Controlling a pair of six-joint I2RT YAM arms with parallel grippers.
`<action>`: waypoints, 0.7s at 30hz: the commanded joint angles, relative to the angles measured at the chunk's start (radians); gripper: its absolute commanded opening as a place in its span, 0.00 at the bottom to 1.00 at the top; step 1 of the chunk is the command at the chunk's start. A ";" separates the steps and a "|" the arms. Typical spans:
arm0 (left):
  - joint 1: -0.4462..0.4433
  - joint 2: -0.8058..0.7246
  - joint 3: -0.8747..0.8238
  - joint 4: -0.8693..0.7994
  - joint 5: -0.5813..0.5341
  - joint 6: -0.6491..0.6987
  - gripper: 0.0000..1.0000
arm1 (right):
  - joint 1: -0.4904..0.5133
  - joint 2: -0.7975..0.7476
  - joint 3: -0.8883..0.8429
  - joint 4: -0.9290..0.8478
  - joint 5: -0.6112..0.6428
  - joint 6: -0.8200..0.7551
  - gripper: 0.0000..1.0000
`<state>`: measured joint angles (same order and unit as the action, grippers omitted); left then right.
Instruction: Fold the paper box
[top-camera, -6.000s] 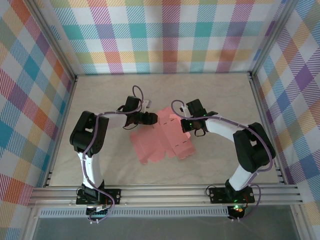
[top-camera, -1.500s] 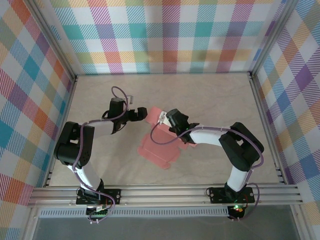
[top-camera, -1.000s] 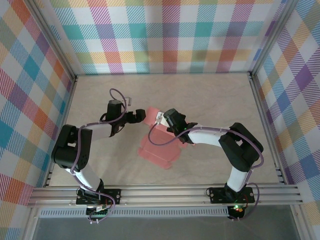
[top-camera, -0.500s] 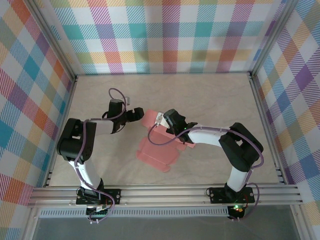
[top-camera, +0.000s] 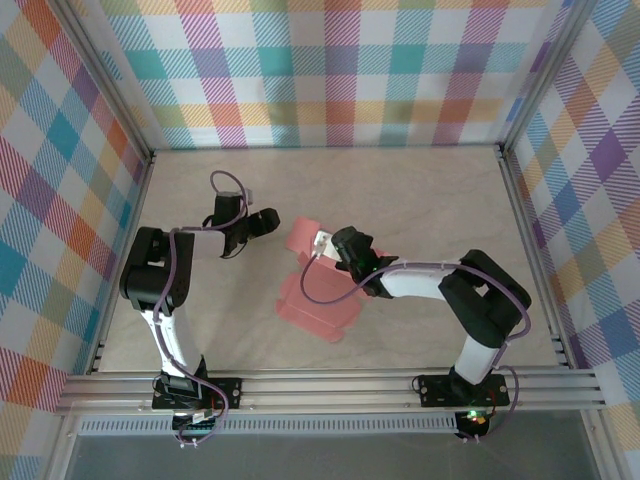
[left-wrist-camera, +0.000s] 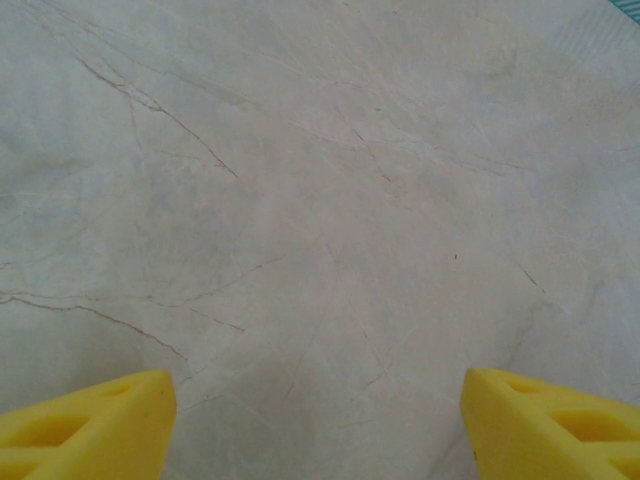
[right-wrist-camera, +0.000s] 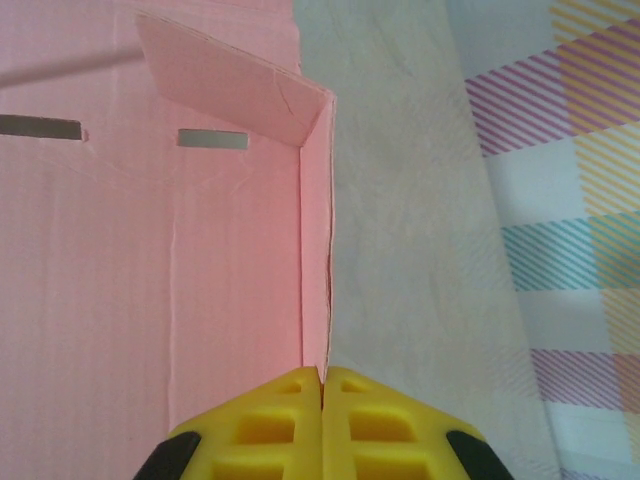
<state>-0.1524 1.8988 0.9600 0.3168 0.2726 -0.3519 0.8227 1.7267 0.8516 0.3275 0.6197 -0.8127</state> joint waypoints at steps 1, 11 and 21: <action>0.012 0.030 0.030 -0.039 0.025 -0.006 0.75 | 0.028 -0.019 -0.018 0.141 0.063 -0.085 0.00; 0.017 0.070 0.064 -0.042 0.107 0.015 0.77 | 0.097 -0.062 -0.067 0.243 0.126 -0.230 0.00; 0.004 0.053 0.041 0.021 0.287 0.083 0.73 | 0.104 -0.076 -0.077 0.288 0.126 -0.246 0.00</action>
<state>-0.1318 1.9366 1.0100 0.2981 0.4278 -0.3130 0.9226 1.6852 0.7811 0.5613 0.7265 -1.0504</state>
